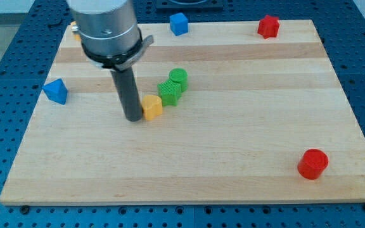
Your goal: Push yellow hexagon a bit left towards center left
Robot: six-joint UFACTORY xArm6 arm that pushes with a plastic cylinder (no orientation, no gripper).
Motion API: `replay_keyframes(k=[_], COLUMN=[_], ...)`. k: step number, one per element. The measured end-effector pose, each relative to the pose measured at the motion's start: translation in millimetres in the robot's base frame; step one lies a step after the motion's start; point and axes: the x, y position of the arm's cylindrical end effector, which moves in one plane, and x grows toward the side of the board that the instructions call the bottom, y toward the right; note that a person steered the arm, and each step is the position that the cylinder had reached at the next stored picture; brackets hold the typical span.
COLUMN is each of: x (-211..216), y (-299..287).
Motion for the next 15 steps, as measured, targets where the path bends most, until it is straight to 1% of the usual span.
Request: replay_keyframes(k=[1, 2, 3, 4, 5, 6, 7, 8, 9, 11, 13, 14, 15], x=[-5.6, -5.5, -3.8, -28.3, -69.1, -114.0, -166.5, -219.2, -273.3, -273.6, -273.3, -265.7, -244.7], y=[18.3, 23.6, -18.2, -62.4, -75.5, -75.4, -79.1, -96.1, -130.6, -134.0, -183.3, -205.6, -206.1])
